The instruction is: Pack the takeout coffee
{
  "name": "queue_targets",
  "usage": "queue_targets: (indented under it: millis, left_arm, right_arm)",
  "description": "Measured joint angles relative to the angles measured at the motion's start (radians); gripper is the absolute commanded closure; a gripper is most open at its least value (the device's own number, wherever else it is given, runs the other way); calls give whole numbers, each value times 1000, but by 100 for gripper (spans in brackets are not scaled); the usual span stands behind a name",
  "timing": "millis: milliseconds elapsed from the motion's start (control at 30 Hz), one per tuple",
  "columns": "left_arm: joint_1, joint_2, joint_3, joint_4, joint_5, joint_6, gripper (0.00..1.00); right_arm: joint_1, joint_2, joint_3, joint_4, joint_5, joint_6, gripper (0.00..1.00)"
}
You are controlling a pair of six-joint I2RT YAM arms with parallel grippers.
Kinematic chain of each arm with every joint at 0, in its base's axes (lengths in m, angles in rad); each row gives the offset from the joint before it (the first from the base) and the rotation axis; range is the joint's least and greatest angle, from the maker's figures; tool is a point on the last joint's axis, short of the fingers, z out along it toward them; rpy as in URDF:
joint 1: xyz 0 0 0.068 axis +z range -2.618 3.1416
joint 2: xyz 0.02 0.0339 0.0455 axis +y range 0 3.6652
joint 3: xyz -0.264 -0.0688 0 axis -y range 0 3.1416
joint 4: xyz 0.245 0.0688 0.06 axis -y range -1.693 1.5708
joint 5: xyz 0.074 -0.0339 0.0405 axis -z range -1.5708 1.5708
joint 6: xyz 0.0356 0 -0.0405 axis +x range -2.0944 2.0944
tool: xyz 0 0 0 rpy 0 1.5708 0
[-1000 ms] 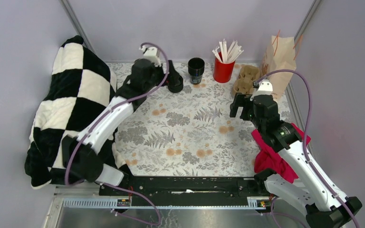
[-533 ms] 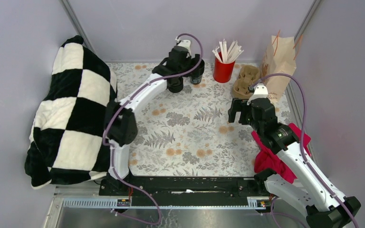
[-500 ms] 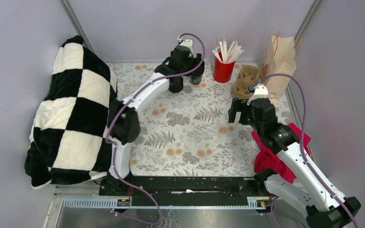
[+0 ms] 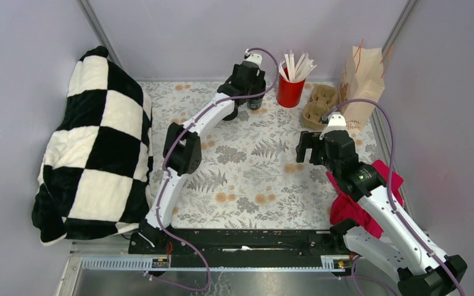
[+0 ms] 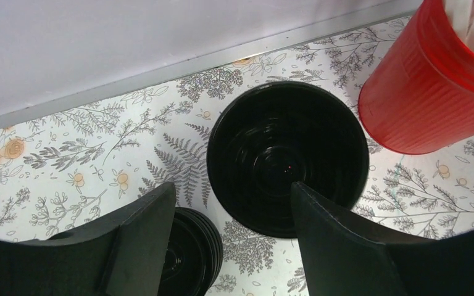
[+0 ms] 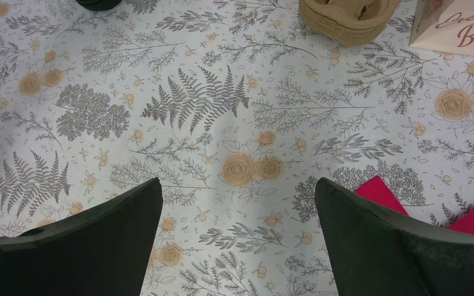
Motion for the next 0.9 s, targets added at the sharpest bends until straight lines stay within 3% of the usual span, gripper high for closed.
queue_targets:
  millis: [267, 900]
  left_arm:
    - [8, 63, 61, 34, -1, 29, 45]
    - [32, 75, 67, 92, 16, 12, 68]
  right_arm:
    - [0, 30, -2, 19, -9, 0, 0]
    - [0, 45, -2, 20, -23, 0, 0]
